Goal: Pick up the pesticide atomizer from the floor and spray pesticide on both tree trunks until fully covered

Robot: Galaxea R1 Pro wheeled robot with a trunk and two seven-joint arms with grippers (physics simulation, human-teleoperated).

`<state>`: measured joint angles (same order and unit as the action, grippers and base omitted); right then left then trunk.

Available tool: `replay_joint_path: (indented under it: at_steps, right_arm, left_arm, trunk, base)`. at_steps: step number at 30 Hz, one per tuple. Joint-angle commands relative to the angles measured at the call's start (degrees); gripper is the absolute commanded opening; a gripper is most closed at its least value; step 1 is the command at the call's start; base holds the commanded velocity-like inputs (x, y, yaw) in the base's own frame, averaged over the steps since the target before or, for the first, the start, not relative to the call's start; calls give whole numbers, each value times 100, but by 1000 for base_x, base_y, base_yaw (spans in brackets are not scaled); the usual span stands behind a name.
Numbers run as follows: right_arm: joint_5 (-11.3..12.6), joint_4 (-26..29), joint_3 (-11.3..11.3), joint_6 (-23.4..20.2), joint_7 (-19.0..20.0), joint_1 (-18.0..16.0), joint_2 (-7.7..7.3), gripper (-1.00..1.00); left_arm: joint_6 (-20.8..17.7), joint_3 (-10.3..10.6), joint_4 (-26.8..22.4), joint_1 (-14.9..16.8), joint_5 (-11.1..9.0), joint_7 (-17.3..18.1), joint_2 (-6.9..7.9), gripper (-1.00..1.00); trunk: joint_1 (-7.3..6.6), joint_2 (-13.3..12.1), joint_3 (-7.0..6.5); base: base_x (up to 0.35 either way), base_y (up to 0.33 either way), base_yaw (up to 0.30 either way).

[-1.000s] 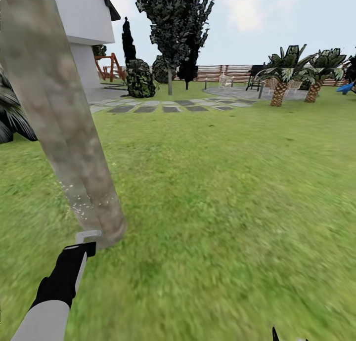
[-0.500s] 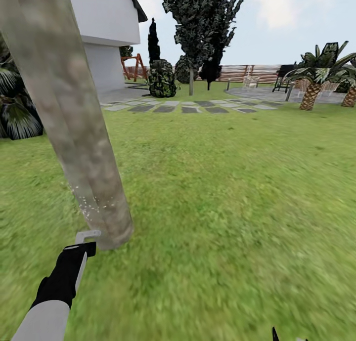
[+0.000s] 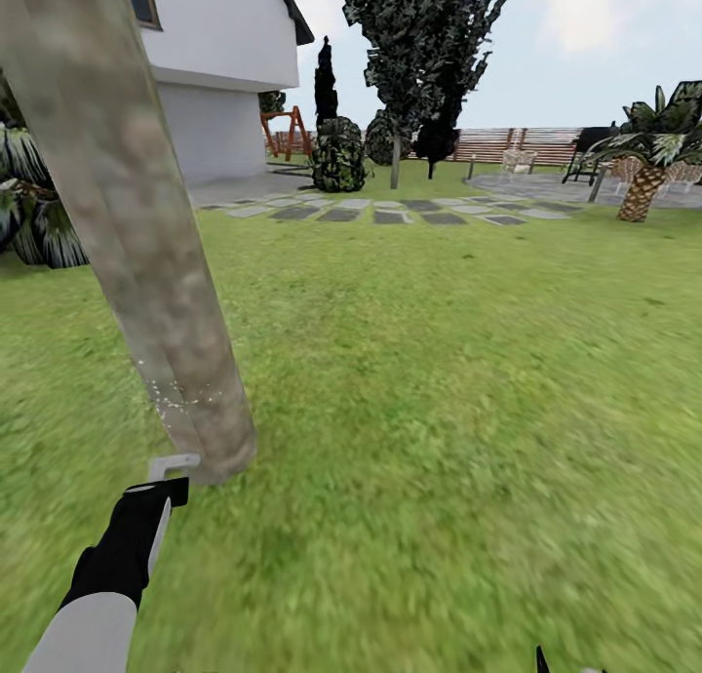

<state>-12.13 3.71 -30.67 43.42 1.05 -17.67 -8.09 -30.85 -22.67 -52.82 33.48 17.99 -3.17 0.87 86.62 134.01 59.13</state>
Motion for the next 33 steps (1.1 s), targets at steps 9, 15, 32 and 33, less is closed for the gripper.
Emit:
replay_joint_path:
  at_steps: [9, 15, 32, 33]
  right_arm:
    - [0, -1, 0, 0, 0, 0, 0, 100]
    - [0, 0, 0, 0, 0, 0, 0, 100]
    - [0, -2, 0, 0, 0, 0, 0, 100]
    - [0, -2, 0, 0, 0, 0, 0, 100]
  left_arm:
    - [0, -8, 5, 0, 4, 1, 7, -100]
    - [0, -9, 17, 0, 3, 1, 9, -100]
    - [0, -3, 17, 0, 3, 1, 1, -100]
    - [0, -2, 17, 0, 3, 1, 1, -100]
  trunk:
    - [0, 0, 0]
    - [0, 0, 0]
    - [0, 0, 0]
    - [0, 0, 0]
  base:
    - [132, -270, 277]
    - [181, -239, 277]
    - [169, -240, 57]
    - [32, -265, 16]
